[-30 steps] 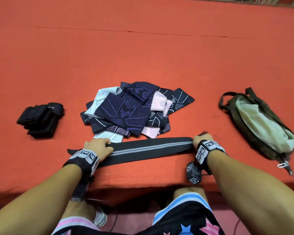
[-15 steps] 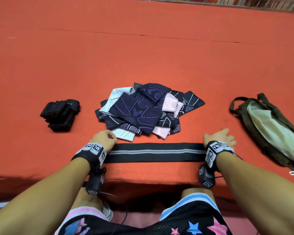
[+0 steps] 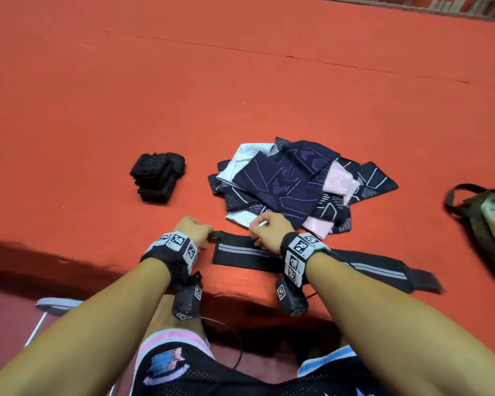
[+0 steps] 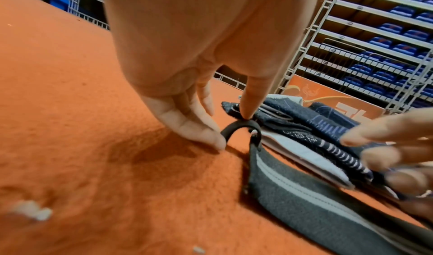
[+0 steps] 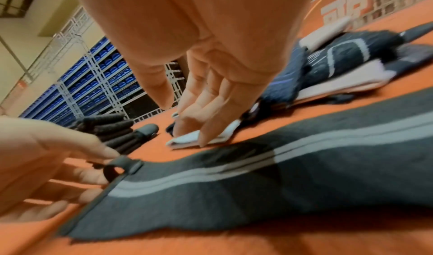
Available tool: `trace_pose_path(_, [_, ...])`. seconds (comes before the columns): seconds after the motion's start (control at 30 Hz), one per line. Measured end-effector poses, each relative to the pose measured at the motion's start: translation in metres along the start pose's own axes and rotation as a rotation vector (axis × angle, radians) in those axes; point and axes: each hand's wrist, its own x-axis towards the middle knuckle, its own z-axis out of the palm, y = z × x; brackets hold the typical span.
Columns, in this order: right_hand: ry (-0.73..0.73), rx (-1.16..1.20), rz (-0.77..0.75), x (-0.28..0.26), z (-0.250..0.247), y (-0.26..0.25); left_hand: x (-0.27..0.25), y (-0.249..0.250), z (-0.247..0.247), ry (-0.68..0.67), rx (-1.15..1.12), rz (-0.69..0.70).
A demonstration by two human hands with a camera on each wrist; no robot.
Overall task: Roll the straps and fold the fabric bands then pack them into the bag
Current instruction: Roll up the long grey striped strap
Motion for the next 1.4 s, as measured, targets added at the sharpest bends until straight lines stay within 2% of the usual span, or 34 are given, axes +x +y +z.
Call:
trace_pose_path(0.13, [-0.093, -0.026, 0.016, 0.008, 0.029, -0.001, -0.013, -0.001, 0.000, -0.095, -0.142, -0.033])
trace_pose_path(0.23, [-0.124, -0.068, 0.050, 0.010, 0.036, 0.002, -0.018, -0.001, 0.003, -0.160, -0.166, -0.078])
trace_pose_path(0.4, [-0.093, -0.157, 0.035, 0.004, 0.040, 0.004, -0.022, 0.005, 0.016, -0.236, -0.236, -0.054])
trace_pose_path(0.57, [-0.060, -0.152, 0.056, 0.003, 0.036, -0.004, -0.029, 0.017, 0.026, -0.247, -0.334, 0.000])
trace_pose_path(0.67, [-0.071, -0.154, 0.064, 0.003, 0.025, -0.002, -0.034, 0.019, 0.031, -0.264, -0.286, 0.054])
trace_pose_path(0.77, [-0.062, -0.219, 0.061, 0.004, 0.013, 0.010, -0.033, 0.014, 0.039, -0.182, -0.186, 0.132])
trace_pose_path(0.87, [-0.064, -0.252, 0.060, 0.003, 0.007, 0.023, -0.033, 0.011, 0.047, -0.165, -0.101, 0.135])
trace_pose_path(1.03, [0.033, -0.319, 0.061, 0.005, 0.004, 0.031, -0.035, 0.012, 0.057, -0.135, -0.013, 0.158])
trace_pose_path(1.17, [0.056, -0.381, 0.057, 0.007, -0.001, 0.036, -0.033, 0.012, 0.062, -0.119, 0.078, 0.152])
trace_pose_path(1.4, [0.159, -0.257, 0.037, 0.002, -0.001, 0.047, -0.032, 0.014, 0.065, -0.052, 0.230, 0.188])
